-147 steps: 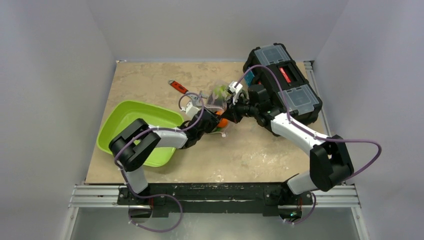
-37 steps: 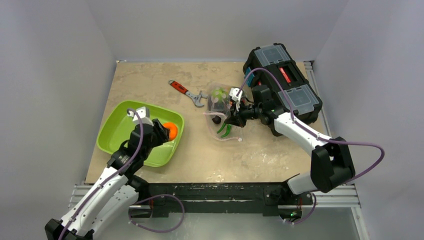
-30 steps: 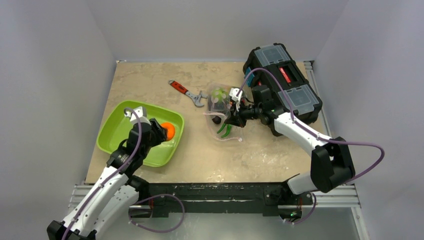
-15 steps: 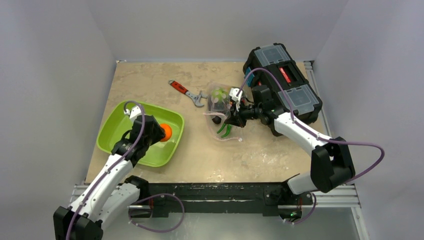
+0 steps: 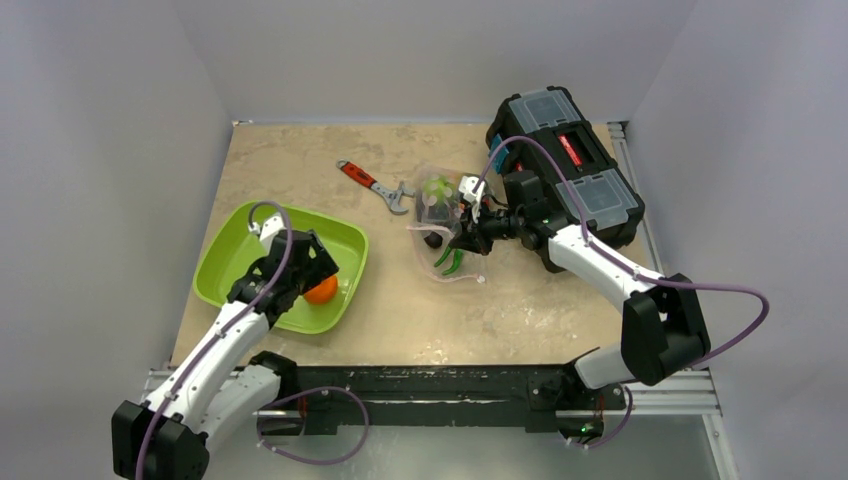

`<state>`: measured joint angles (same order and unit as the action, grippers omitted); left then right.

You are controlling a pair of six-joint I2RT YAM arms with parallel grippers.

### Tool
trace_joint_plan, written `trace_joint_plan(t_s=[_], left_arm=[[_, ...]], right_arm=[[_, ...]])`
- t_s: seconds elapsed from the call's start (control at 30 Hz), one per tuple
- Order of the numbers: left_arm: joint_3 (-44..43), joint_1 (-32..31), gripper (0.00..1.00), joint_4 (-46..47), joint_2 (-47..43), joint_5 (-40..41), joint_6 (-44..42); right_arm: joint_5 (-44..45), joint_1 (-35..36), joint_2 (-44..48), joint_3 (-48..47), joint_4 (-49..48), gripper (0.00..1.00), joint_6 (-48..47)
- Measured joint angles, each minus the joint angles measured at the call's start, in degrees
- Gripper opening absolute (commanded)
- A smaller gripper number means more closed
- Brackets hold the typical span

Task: Open the zip-top bag and remove the fake food
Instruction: Place the fake fruit in the bin, then pick up the fake vegetable from the zipper food storage bag.

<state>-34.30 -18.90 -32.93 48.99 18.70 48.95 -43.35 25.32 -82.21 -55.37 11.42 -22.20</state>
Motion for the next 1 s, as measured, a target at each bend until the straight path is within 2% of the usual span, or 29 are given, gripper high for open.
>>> trace_joint_plan(t_s=[0.17, 0.3, 0.6, 0.7, 0.77, 0.8, 1.0], left_arm=[[0.0, 0.0, 0.84, -1.4, -1.7, -0.5, -0.1], [-0.3, 0.1, 0.85, -1.5, -4.3, -4.6, -2.0], [3.1, -0.5, 0.85, 9.9, -9.5, -26.3, -7.8], [3.9, -3.7, 0.84, 13.0, -8.5, -30.0, -8.2], [4.2, -7.9, 0.82, 15.5, -7.3, -31.1, -8.2], [4.2, -12.1, 0.82, 18.8, -5.6, -32.4, -8.1], [4.2, -20.3, 0.78, 30.4, 2.4, -33.1, -7.5]], right_arm=[[0.0, 0.0, 0.0, 0.0, 0.0, 0.0, 0.0], [0.0, 0.0, 0.0, 0.0, 0.2, 0.0, 0.0], [-0.1, 0.0, 0.0, 0.0, 0.3, 0.0, -0.4], [-0.2, 0.0, 0.0, 0.0, 0.4, 0.0, -0.5], [-0.3, 0.0, 0.0, 0.0, 0.5, 0.0, -0.6], [-0.7, 0.0, 0.0, 0.0, 0.6, 0.0, -0.8], [-3.2, 0.1, 0.0, 0.0, 0.6, 0.0, -0.1]])
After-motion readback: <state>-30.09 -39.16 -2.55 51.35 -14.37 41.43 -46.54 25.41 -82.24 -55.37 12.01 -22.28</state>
